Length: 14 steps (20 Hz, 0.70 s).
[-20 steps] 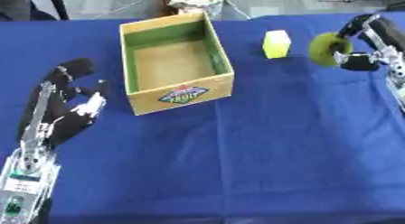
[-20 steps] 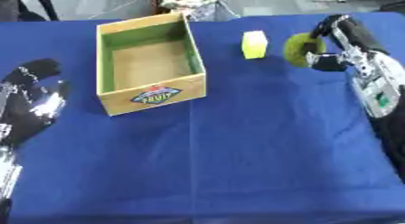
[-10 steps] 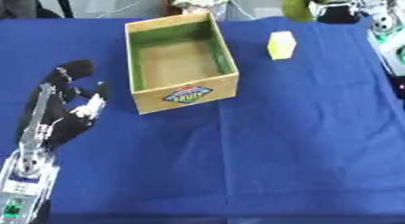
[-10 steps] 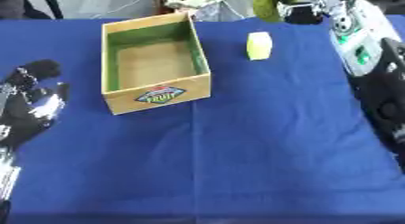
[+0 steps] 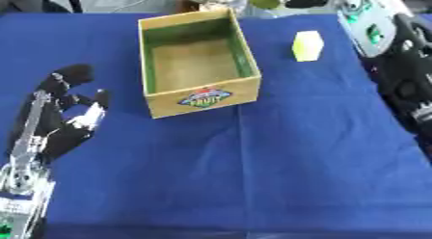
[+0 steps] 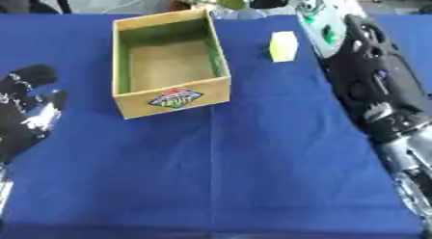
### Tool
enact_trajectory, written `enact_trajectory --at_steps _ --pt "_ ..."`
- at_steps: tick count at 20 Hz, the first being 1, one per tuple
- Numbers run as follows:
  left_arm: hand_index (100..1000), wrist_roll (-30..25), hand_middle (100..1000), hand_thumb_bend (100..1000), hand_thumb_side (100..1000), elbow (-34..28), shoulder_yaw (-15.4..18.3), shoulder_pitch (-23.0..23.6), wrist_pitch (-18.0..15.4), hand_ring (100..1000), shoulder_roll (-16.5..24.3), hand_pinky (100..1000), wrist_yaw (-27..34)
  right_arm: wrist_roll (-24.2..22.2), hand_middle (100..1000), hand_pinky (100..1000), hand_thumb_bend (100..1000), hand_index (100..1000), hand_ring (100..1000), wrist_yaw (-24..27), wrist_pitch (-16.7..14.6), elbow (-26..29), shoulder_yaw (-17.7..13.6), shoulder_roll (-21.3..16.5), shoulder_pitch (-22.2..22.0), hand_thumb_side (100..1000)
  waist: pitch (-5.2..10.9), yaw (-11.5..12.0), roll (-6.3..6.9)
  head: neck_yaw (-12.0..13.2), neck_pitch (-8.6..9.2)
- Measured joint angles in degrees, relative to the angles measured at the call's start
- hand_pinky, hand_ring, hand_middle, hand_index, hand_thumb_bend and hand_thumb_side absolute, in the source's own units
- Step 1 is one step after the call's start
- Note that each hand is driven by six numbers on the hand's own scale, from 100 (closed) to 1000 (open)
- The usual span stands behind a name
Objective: Pick up objects on the table and place them in the box.
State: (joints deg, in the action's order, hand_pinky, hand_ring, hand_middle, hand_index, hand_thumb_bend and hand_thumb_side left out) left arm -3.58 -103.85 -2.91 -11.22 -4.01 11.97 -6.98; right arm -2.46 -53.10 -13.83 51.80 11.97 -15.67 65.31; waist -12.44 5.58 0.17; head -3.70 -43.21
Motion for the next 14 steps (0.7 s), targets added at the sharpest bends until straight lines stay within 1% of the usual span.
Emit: enact_trajectory --at_steps 1,2,3,4,5,6,8,10,11,14 --pt "807 -0.09 753 344 321 0.00 -0.15 -0.04 -0.04 809 0.00 528 0.04 0.17 673 737 100 608 731 -1.94 -0.50 -1.01 -0.08 1.15 0.01 100 -0.07 0.22 0.00 -0.28 0.04" --pt "807 -0.17 753 343 321 0.00 -0.18 -0.10 -0.05 809 -0.01 528 0.09 0.34 681 740 100 638 736 -3.74 -0.97 -1.92 -0.18 2.19 0.01 100 -0.12 0.34 0.00 -0.52 0.17" --pt "807 -0.24 753 343 321 0.00 -0.20 -0.18 -0.04 809 -0.01 528 0.14 0.46 681 740 100 638 736 -5.47 -1.41 -2.76 -0.31 3.11 0.01 100 -0.21 0.40 0.00 -0.71 0.34" --pt "807 -0.31 753 344 321 0.00 -0.22 -0.23 -0.05 809 -0.01 528 0.16 0.53 700 746 137 712 746 -6.97 -1.81 -3.48 -0.33 3.90 0.00 162 -0.25 0.42 0.00 -0.90 0.47" --pt "807 -0.35 753 344 321 0.00 -0.28 -0.29 -0.04 809 -0.02 528 0.19 0.50 702 747 156 723 747 -8.30 -2.18 -4.13 -0.34 4.54 -0.01 179 -0.27 0.42 -0.02 -1.03 0.50" --pt "807 -0.40 753 344 321 0.00 -0.36 -0.32 -0.01 809 -0.02 528 0.21 0.38 707 748 222 764 751 -9.39 -2.50 -4.60 -0.36 5.09 -0.04 240 -0.27 0.42 -0.03 -1.17 0.52" --pt "807 -0.44 753 345 321 0.00 -0.49 -0.32 0.01 809 -0.03 528 0.22 0.03 716 753 346 829 757 -10.79 -3.02 -5.19 -0.41 5.83 -0.06 328 -0.28 0.40 -0.10 -1.38 0.71" --pt "807 -0.45 753 345 321 0.00 -0.49 -0.32 0.01 809 -0.03 528 0.22 -0.46 718 753 358 836 758 -11.55 -3.42 -5.33 -0.42 6.10 -0.09 339 -0.32 0.23 -0.11 -1.41 1.00" --pt "808 -0.45 753 344 322 0.00 -0.49 -0.32 0.01 809 -0.03 528 0.22 -0.75 730 759 397 872 767 -11.69 -3.55 -5.34 -0.42 6.14 -0.10 381 -0.32 0.06 -0.10 -1.42 1.03" --pt "808 -0.43 753 345 322 0.00 -0.48 -0.30 0.03 809 -0.03 528 0.22 -2.04 735 764 396 879 770 -11.39 -4.03 -5.08 -0.28 5.86 -0.10 379 -0.32 -0.92 0.02 -1.36 1.18"
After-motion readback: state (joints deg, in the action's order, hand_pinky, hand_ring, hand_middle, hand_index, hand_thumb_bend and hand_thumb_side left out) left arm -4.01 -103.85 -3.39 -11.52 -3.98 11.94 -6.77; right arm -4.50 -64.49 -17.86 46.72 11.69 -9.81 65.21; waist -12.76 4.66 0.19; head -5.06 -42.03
